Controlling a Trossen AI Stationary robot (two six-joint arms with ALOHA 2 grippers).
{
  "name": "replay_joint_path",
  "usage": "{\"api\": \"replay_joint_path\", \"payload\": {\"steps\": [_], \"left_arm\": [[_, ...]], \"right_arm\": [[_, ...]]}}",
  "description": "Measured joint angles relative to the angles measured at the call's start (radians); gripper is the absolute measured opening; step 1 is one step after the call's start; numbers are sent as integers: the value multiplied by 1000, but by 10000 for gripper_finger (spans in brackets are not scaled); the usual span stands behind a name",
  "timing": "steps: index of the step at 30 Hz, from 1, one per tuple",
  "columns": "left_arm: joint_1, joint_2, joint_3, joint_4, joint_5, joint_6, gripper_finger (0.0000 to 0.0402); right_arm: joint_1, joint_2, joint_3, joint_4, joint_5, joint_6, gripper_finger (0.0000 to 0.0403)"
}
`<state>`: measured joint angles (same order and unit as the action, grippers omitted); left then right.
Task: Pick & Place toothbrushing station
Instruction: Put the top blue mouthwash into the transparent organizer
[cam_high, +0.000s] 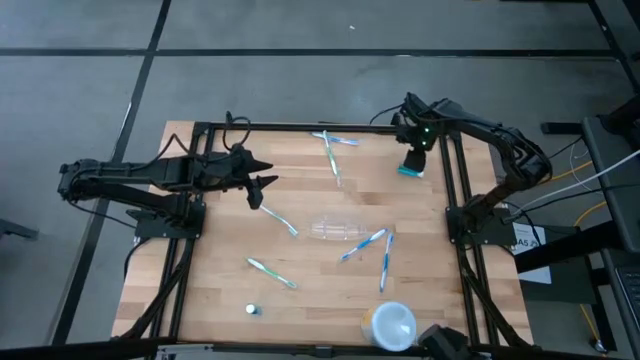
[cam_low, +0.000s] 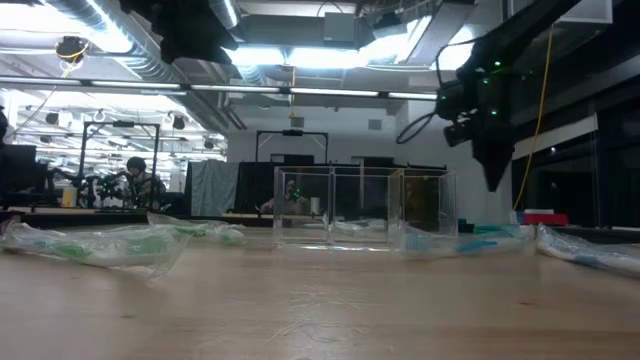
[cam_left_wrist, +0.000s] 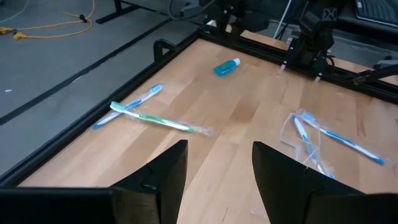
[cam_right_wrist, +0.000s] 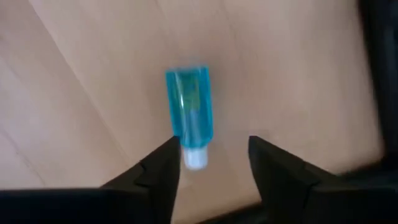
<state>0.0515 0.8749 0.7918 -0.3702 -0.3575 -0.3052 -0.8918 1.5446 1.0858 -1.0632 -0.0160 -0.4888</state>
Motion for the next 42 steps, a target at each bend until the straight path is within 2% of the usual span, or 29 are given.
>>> {"api": "replay_joint_path", "payload": {"steps": [4, 9, 14, 20, 28, 42], "left_arm": [[-27, 0, 0, 0, -30, -9, 175], [-38, 0, 0, 2, -41, -20, 175], [-38, 0, 0, 9, 8, -36, 175], [-38, 0, 0, 25, 28, -56, 175], [-37, 5, 0, 77, 29, -59, 175], [-38, 35, 0, 135, 45, -54, 175]], "right_arm": [[-25, -49, -119, 12, -16, 11, 219], [-28, -100, -263, 114, -21, 10, 224], [-28, -148, -329, 209, 22, -36, 222], [-33, -169, -398, 278, 23, -104, 233], [-46, -169, -408, 351, 16, -136, 238], [-58, -144, -408, 377, -3, -132, 238]]}}
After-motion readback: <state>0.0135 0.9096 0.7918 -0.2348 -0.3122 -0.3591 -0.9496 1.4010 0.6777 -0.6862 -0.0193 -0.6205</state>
